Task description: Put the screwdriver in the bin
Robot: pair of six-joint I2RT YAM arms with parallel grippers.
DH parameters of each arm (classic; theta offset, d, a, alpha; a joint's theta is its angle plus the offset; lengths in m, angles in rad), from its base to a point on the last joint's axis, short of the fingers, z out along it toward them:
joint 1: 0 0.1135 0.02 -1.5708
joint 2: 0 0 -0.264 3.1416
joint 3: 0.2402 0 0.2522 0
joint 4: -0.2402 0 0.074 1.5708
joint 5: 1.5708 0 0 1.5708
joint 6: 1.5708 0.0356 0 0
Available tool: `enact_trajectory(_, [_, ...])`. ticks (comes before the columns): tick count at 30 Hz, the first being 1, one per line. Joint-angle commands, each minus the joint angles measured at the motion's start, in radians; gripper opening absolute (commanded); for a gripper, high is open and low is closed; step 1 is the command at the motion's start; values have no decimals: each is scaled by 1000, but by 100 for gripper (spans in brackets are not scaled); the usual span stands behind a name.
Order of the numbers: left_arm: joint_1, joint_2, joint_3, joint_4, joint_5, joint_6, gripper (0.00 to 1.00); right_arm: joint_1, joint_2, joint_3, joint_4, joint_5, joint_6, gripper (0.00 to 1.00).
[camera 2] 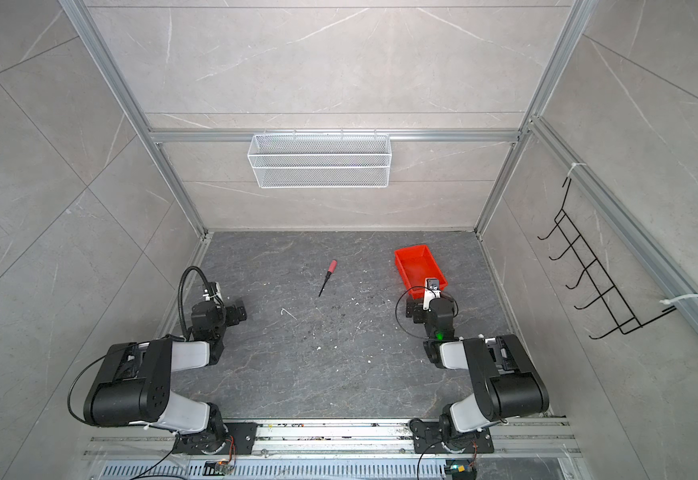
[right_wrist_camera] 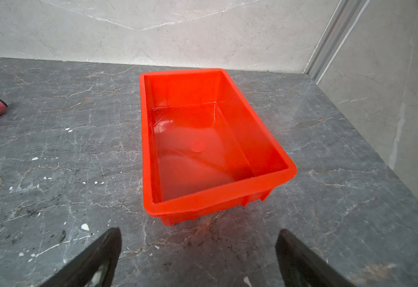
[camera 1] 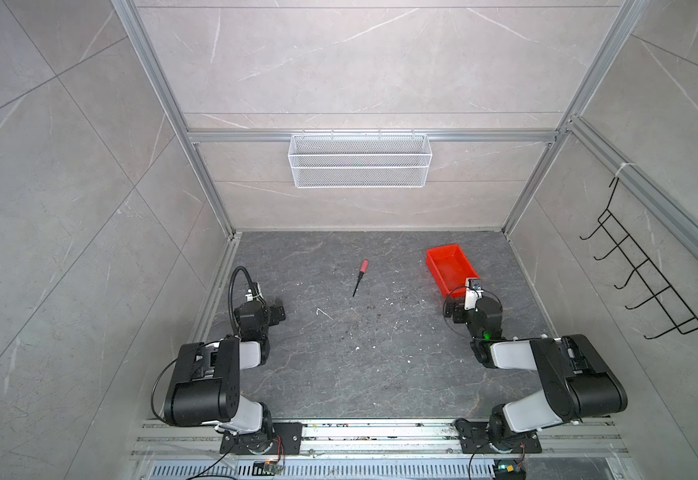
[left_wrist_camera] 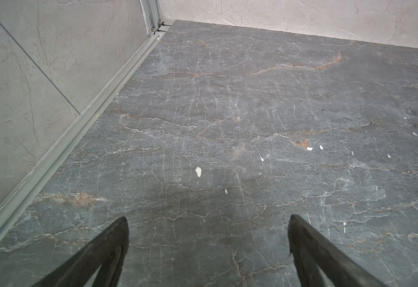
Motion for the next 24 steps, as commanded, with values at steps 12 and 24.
enact_trajectory(12, [0, -7, 6, 58, 14, -2, 100, 2, 0, 8, 17, -17, 9, 99])
enact_trajectory(24, [-34, -232, 1, -99, 34, 50, 100, 4, -322, -22, -245, -51, 27, 99])
